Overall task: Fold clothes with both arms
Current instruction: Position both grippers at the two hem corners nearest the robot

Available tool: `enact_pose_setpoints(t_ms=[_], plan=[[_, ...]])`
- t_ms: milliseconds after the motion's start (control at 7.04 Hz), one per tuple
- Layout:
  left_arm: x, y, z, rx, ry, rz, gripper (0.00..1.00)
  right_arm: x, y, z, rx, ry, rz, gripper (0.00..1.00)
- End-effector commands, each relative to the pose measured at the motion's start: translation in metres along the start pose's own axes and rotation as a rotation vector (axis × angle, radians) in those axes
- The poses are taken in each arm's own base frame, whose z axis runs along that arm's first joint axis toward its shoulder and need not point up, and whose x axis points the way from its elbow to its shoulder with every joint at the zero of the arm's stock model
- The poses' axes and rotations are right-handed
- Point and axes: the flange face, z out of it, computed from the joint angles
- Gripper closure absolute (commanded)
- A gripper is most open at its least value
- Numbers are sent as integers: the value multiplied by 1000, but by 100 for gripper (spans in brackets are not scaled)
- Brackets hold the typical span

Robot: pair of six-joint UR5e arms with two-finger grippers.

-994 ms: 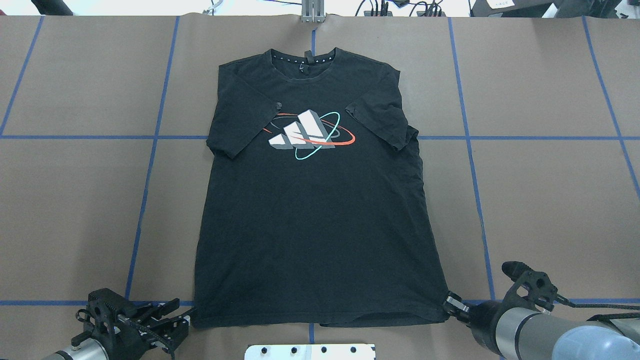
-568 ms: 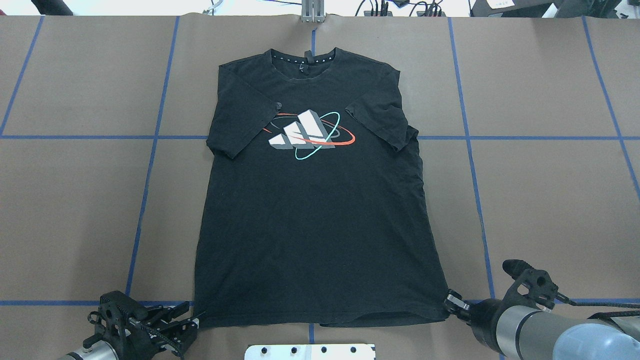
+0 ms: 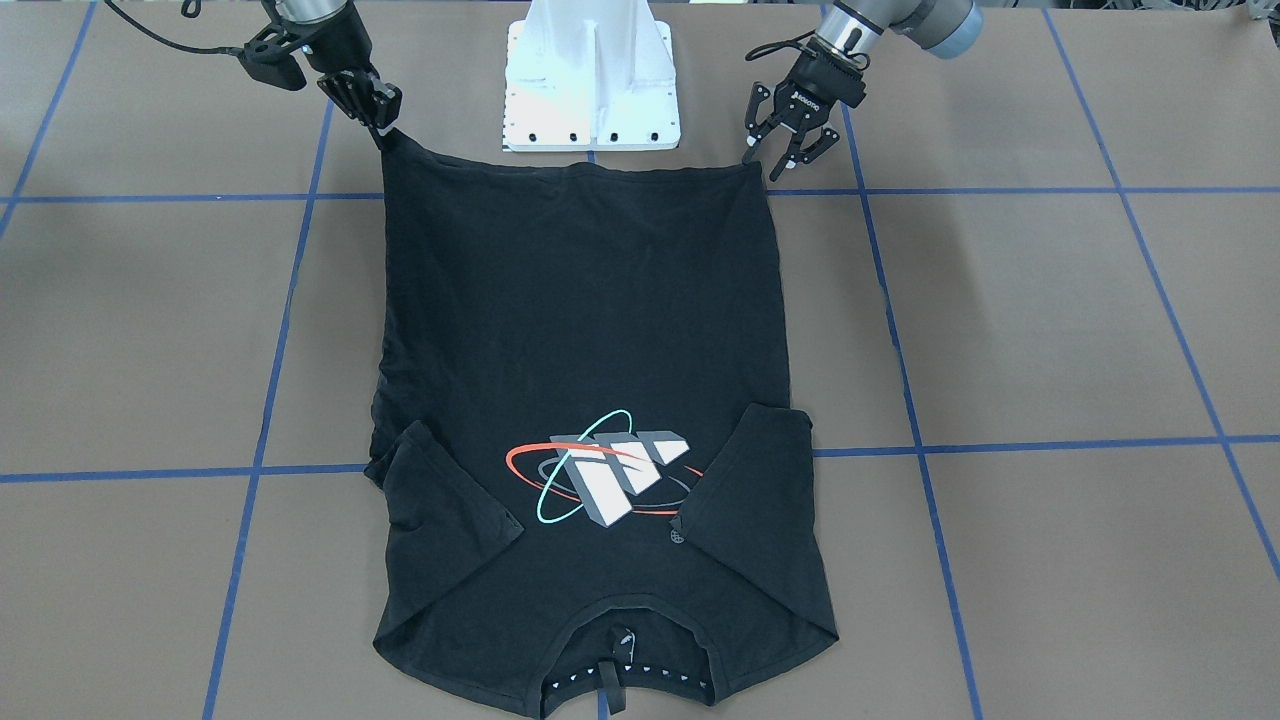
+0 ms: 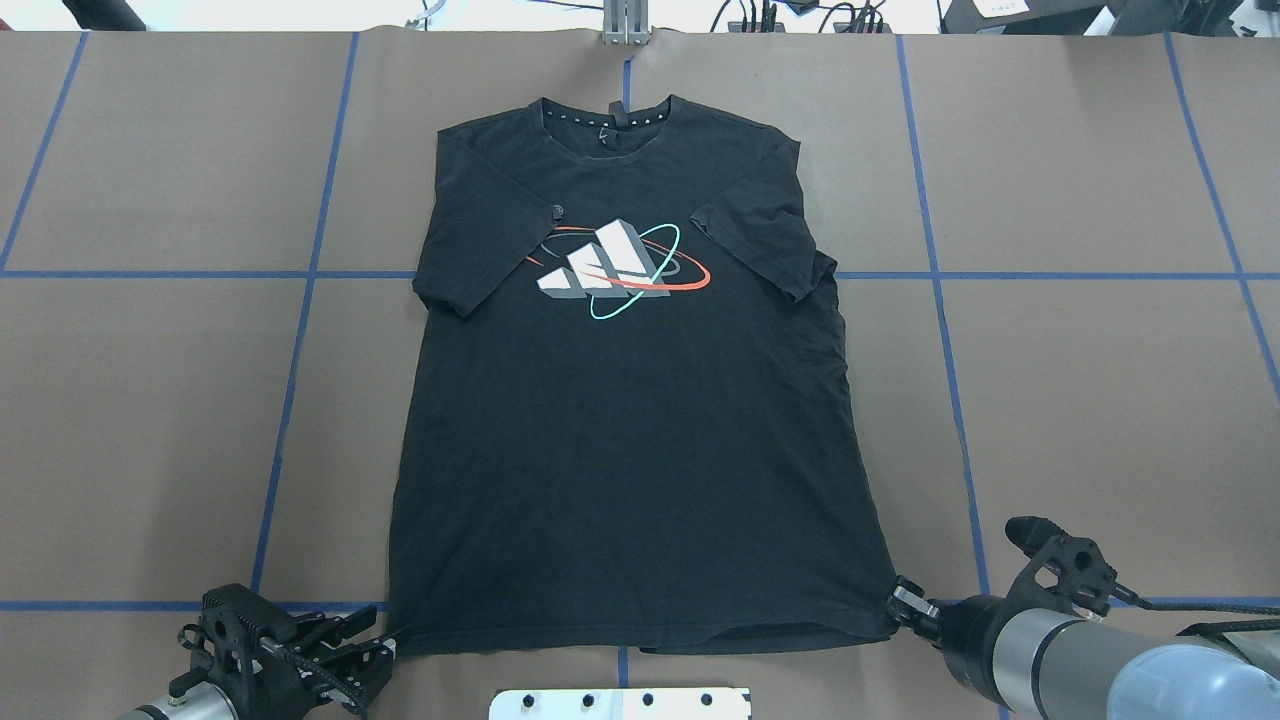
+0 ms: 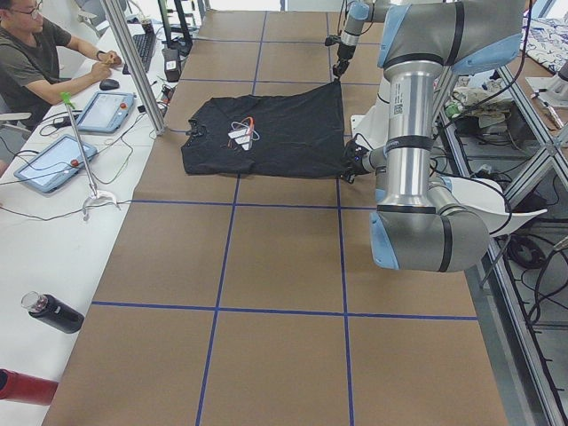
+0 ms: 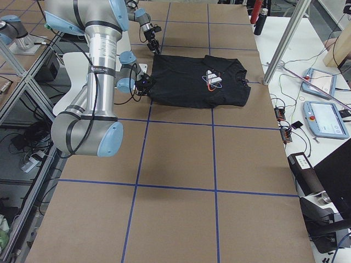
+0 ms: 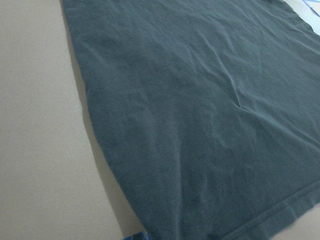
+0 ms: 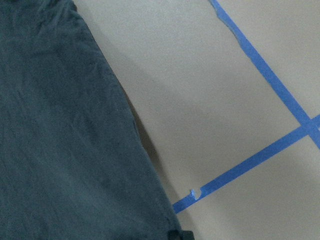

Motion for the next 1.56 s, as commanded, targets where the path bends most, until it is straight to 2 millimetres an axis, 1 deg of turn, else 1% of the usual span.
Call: enact_pose_setpoints(t_ms=[0,284,426,568,852,1136,1278,1420], plan=[[-1,1,1,-2,-2,0,47,0,0,0,0,0,0,100],[-2,8,3,-11,-6,7,49,0,0,0,0,-1,0,100],[-1,7,3,-11,-5,6,49,0,-1,0,2,0,1,100],[-2,7,3,-11,-5,6,54,-1,0,-1,-1,-2,1,100],[-3,14,5,-21,-6,12,55,-2,-3,-2,1,-4,5,100],[-3,15,5,-28,-6,14,62,-3,-5,-3,3,-7,8,100],[-2,14,5,-26,-3,11,84,-10,-4,-5,0,-23,15,100],[0,13,6,-24,0,8,100,-15,-3,-6,-3,-33,19,100]])
